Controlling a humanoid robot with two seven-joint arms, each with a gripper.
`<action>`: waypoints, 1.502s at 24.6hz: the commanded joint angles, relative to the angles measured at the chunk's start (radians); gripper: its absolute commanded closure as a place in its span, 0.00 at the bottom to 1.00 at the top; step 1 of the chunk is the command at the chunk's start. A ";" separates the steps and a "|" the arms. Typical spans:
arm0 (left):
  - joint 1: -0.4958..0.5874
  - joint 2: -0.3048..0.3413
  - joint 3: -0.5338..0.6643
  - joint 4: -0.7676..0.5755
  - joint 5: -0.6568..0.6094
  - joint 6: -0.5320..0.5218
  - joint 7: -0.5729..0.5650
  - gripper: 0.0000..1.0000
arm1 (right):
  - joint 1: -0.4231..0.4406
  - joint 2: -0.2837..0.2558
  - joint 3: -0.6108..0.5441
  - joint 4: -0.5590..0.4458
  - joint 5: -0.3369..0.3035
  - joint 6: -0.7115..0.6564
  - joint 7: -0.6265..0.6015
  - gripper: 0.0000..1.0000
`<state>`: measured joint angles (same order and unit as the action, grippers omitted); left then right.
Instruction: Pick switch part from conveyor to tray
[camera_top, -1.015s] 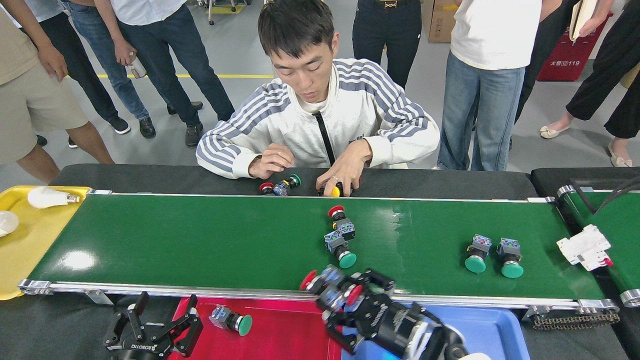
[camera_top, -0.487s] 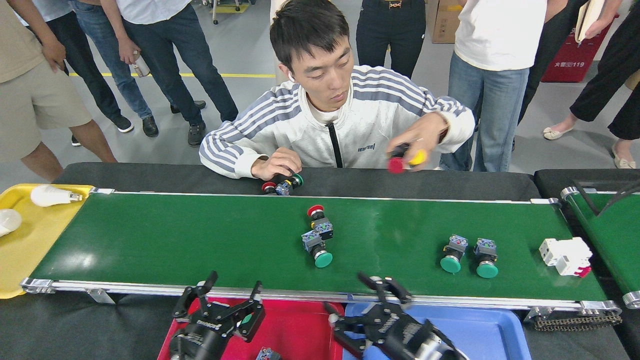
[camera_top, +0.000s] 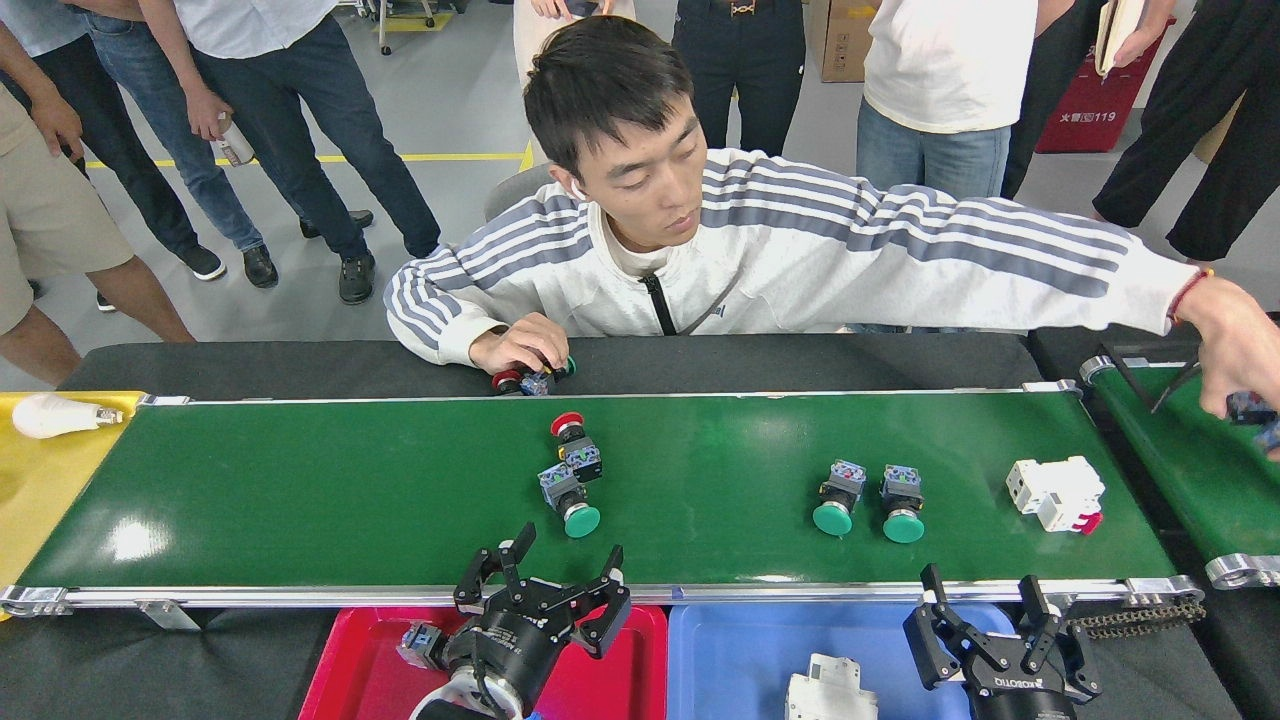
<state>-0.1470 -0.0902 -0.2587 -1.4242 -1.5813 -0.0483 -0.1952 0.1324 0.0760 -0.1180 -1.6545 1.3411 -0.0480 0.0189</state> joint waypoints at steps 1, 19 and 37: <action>-0.043 0.001 0.016 0.028 0.001 0.022 0.002 0.00 | -0.037 -0.005 0.041 0.013 0.020 0.007 0.033 0.00; -0.138 0.013 0.102 0.191 0.009 0.058 0.017 0.92 | -0.339 -0.018 0.293 0.323 0.078 0.177 0.127 0.35; 0.282 0.124 0.266 -0.280 0.014 -0.516 0.025 0.00 | -0.218 -0.070 0.379 0.071 0.064 -0.323 0.153 0.97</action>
<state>0.1367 0.0344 -0.0190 -1.6961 -1.5729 -0.6064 -0.1848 -0.0784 -0.0052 0.2437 -1.5541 1.4084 -0.2598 0.1819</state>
